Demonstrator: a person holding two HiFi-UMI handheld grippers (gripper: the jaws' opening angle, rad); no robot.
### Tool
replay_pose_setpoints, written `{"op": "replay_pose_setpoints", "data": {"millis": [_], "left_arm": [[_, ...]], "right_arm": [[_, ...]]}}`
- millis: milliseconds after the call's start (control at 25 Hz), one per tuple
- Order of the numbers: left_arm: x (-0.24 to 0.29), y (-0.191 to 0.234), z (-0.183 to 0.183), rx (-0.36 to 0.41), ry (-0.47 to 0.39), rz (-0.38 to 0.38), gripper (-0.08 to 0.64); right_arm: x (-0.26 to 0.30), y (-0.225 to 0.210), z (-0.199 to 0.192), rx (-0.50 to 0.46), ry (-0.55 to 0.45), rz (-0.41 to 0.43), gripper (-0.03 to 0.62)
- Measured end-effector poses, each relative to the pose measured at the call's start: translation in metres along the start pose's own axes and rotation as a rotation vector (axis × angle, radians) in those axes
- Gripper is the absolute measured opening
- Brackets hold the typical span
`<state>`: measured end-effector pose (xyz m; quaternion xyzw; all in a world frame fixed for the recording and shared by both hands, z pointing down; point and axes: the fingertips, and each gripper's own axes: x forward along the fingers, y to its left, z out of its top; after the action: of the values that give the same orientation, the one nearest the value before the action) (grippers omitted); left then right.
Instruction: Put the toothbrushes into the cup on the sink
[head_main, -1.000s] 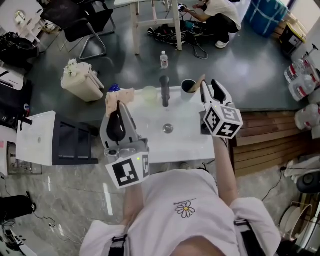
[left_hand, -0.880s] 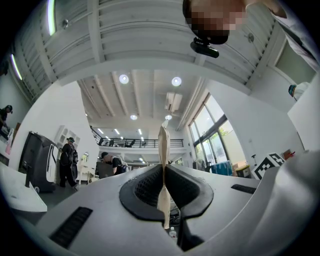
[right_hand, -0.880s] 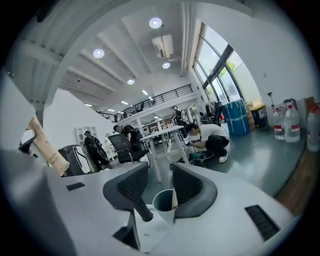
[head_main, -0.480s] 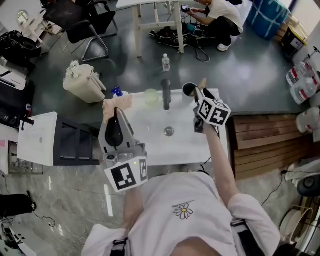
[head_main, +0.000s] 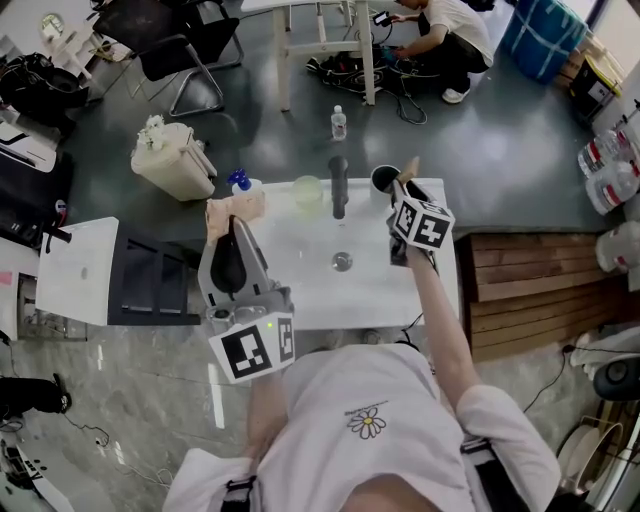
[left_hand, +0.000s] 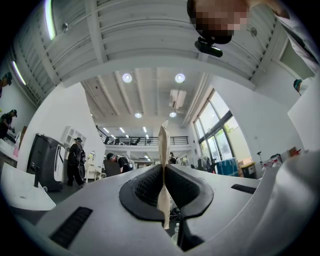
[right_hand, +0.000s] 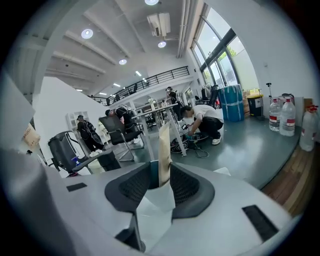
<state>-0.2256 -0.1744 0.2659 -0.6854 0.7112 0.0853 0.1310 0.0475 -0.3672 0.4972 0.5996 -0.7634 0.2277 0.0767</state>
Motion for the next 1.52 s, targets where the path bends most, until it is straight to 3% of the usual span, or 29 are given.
{"op": "replay_pose_setpoints", "data": {"millis": [520, 880, 1200, 1520], "left_arm": [[0.003, 0.003, -0.006, -0.004, 0.014, -0.005, 0.028], [0.008, 0.001, -0.01, -0.015, 0.017, -0.011, 0.028], [0.015, -0.008, -0.011, -0.031, 0.012, -0.041, 0.028], [0.019, -0.016, -0.008, -0.04, -0.001, -0.066, 0.028]], "right_arm": [[0.012, -0.008, -0.007, -0.038, 0.034, -0.059, 0.043], [0.007, -0.005, 0.008, -0.04, 0.002, -0.045, 0.034], [-0.024, 0.017, 0.079, -0.08, -0.154, 0.009, 0.032], [-0.096, 0.057, 0.16, -0.188, -0.42, 0.063, 0.032]]}}
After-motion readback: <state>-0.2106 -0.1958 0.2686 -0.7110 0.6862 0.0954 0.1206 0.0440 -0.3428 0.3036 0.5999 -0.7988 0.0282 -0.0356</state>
